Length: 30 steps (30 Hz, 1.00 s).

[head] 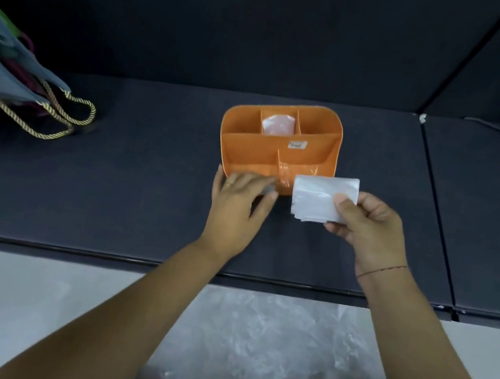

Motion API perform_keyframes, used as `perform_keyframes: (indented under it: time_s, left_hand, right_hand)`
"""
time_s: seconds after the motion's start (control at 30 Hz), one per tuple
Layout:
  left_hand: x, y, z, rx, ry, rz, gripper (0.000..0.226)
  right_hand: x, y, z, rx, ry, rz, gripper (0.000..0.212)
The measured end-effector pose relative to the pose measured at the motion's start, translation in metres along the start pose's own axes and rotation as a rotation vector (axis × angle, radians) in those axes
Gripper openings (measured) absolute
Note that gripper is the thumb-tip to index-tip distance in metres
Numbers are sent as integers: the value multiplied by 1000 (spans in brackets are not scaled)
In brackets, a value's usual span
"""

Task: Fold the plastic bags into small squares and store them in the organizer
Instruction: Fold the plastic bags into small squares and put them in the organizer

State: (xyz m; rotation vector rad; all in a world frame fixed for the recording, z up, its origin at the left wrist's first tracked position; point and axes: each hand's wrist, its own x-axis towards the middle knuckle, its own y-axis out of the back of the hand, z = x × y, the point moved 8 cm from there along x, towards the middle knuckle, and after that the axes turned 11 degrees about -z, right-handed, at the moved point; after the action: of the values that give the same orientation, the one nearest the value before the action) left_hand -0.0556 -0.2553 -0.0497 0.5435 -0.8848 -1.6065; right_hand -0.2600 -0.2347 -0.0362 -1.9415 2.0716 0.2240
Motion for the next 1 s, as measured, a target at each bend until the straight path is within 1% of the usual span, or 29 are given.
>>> perform_keyframes:
  time_s: [0.07, 0.13, 0.23, 0.3, 0.4, 0.5, 0.57, 0.63, 0.7, 0.77, 0.83, 0.9, 0.93, 1.0]
  left_hand:
    - [-23, -3, 8, 10, -33, -22, 37]
    - [-42, -2, 16, 21, -62, -6, 38]
    - [-53, 11, 18, 62, -6, 80, 54]
    - [-47, 22, 16, 105, 53, 115, 67]
    - [-29, 23, 10, 247, 91, 18, 82]
    - [-24, 13, 6, 347, 64, -54, 91]
    - [-24, 7, 3, 381, 53, -65, 93]
    - [-24, 4, 1, 403, 48, -56, 93]
    - [-24, 3, 0, 415, 45, -46, 93]
    - [-23, 2, -1, 421, 45, -41, 93]
    - [-23, 1, -2, 429, 50, -37, 92]
    - [-22, 0, -3, 433, 54, -35, 92]
    - [-22, 0, -3, 433, 55, -33, 92]
    - [-22, 1, -2, 428, 53, -28, 92]
  right_hand:
    - [2, -1, -22, -103, 70, -12, 16]
    - [5, -6, -45, -244, 146, -29, 18]
    - [16, -17, -78, -548, 250, -38, 10]
    - [24, -30, -97, -783, 333, -41, 11]
    - [33, -56, -106, -1072, 434, -110, 12]
    - [40, -78, -92, -1284, 432, -238, 13]
    - [42, -85, -83, -1300, 386, -336, 11]
    - [44, -87, -79, -1218, 337, -422, 9]
    - [49, -83, -80, -1092, 305, -436, 7]
    - [55, -80, -83, -1032, 283, -437, 6]
    - [62, -83, -81, -1093, 242, -497, 3]
    - [67, -91, -81, -1209, 218, -548, 10]
    - [70, -94, -83, -1262, 221, -546, 12]
    - [72, -103, -88, -1364, 268, -522, 10]
